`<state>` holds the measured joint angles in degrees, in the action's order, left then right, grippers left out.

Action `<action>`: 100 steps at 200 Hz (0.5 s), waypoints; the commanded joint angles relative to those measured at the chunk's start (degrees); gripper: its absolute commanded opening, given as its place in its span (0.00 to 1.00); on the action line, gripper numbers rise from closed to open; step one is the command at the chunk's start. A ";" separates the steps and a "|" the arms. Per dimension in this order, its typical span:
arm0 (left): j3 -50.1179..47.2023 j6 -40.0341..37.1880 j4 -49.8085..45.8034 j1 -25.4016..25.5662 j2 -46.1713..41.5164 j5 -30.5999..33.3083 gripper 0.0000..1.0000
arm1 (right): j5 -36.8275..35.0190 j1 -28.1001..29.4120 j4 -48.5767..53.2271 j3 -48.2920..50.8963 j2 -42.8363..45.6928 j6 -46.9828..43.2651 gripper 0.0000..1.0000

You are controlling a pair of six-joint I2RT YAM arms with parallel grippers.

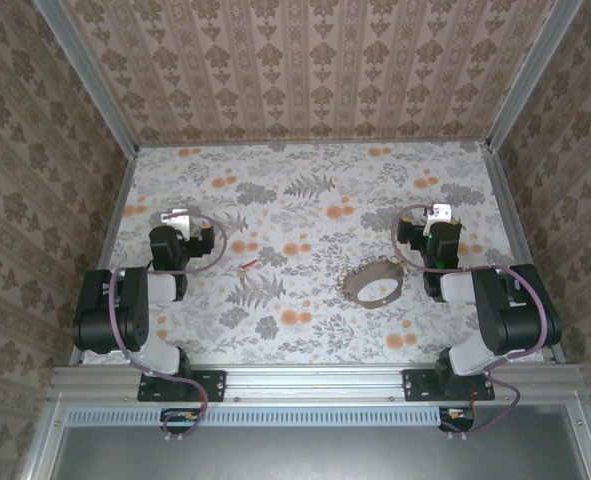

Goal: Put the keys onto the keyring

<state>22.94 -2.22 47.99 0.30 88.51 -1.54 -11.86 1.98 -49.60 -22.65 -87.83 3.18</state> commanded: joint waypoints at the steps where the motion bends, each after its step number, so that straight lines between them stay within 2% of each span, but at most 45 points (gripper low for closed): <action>1: 0.64 -0.64 0.08 -0.21 -0.53 -0.72 1.00 | -0.97 0.13 -1.19 0.32 0.25 0.69 1.00; 22: 0.99 -2.60 -1.33 0.31 -1.85 -3.29 0.96 | -1.67 0.22 0.13 0.30 2.42 0.78 1.00; 45: 3.61 -3.10 -10.43 2.09 -7.07 0.87 0.96 | -3.96 0.42 13.29 -2.83 12.08 1.42 1.00; 57: 5.77 -3.44 -16.24 3.20 -9.75 2.43 0.96 | -5.37 0.04 22.65 -6.13 16.95 5.15 1.00; 82: 13.49 0.98 -32.07 6.10 -13.88 5.46 0.99 | -2.92 -0.56 40.99 -13.46 23.54 14.13 1.00; 100: 20.04 6.85 -42.77 9.04 -15.02 6.37 0.99 | 3.60 -0.65 49.23 -16.33 26.05 17.92 1.00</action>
<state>34.65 -2.46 23.79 6.15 76.12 1.89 -13.67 1.63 -19.90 -34.24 -65.80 11.68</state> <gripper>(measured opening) 0.985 0.997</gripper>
